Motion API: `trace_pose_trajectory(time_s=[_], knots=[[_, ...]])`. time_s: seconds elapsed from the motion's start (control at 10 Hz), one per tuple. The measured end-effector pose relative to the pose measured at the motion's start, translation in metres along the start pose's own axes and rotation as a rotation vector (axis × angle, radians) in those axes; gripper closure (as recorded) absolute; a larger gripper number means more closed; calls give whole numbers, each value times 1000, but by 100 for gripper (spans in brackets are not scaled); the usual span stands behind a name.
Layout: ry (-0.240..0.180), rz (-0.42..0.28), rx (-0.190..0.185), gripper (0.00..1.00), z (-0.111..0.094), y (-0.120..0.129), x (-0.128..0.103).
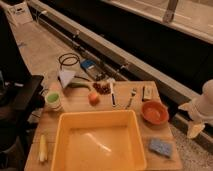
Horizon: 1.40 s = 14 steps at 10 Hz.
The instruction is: Wipe tray with sponge
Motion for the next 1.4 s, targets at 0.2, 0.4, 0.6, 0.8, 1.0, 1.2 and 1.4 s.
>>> trace_pose_trajectory(time_s=[0.2, 0.4, 0.6, 0.8, 1.0, 1.2, 1.4], knots=[[-1, 1, -3, 21, 0, 1, 0], [4, -5, -5, 21, 1, 1, 1], [18, -5, 6, 21, 5, 8, -10], [-26, 5, -2, 21, 19, 31, -14], [-72, 2, -13, 21, 37, 54, -21], [-100, -3, -20, 21, 59, 64, -36], [-123, 5, -40, 21, 84, 62, -43]])
